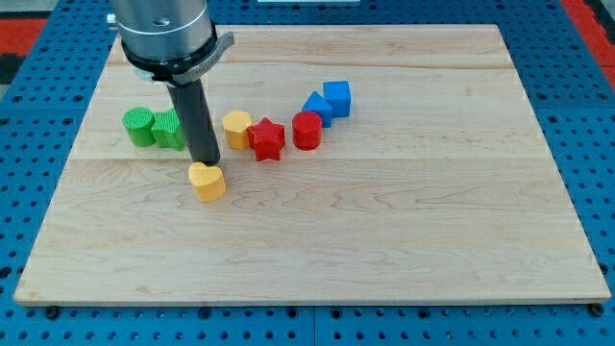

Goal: Move the yellow hexagon closer to the yellow heart

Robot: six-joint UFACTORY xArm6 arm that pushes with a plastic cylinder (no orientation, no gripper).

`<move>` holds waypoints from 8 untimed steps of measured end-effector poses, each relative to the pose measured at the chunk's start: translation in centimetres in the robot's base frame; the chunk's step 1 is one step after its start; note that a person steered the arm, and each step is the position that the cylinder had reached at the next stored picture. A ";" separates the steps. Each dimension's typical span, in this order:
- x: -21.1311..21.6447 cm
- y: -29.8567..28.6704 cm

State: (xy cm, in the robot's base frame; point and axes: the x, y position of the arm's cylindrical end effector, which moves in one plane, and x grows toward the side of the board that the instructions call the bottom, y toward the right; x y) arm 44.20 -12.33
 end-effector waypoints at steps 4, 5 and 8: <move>-7.6 1.4; -7.9 4.3; -5.2 5.0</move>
State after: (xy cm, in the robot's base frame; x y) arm 39.04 -7.33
